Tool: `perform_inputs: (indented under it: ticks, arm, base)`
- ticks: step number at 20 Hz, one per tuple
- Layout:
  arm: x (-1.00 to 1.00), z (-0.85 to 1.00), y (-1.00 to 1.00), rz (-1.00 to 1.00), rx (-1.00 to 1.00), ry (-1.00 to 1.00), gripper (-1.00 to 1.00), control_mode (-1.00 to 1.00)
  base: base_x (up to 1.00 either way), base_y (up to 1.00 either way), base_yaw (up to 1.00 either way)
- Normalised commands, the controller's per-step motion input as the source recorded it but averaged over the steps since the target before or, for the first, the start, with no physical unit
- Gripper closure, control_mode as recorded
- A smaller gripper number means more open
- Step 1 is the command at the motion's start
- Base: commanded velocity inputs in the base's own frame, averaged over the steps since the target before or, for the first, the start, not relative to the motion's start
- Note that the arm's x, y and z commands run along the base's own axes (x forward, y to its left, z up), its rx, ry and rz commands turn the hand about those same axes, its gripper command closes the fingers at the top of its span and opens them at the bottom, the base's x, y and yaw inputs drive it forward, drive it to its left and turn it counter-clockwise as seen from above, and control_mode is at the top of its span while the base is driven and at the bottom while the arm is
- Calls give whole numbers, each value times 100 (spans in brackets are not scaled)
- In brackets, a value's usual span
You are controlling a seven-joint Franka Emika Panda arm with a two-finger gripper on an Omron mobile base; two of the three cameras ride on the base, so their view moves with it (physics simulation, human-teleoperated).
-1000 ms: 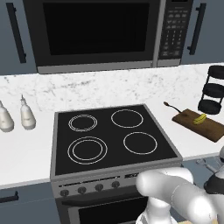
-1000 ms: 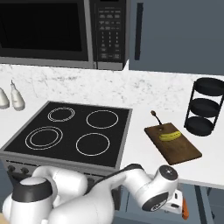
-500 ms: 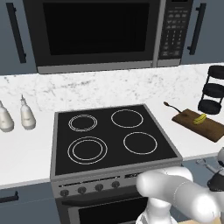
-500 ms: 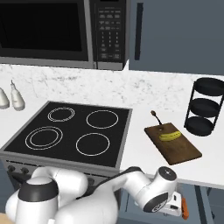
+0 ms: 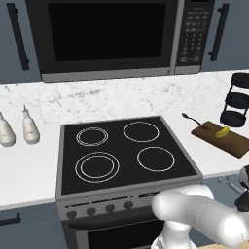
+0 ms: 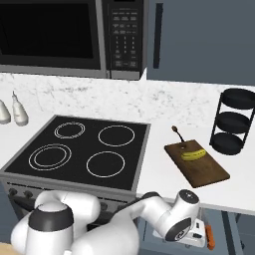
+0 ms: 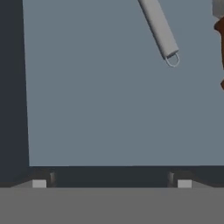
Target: Place the appropriate cutting tool for cutting the cucumber skin on the cutting board.
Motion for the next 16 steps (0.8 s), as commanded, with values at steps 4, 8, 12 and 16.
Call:
perform_inputs:
  ticks: [4, 8, 12, 16]
  arm:
    - [-10, -10, 0, 6, 0, 0, -100, -100]
    - [-26, -11, 0, 9, 0, 0, -100, -100]
    - [-33, -10, 0, 9, 1, 0, -100, -100]
    - [-36, 0, 0, 5, 3, 1, -100, -100]
  base:
    - [0, 0, 0]
    - [0, 0, 0]
    - [0, 0, 0]
    - [0, 0, 0]
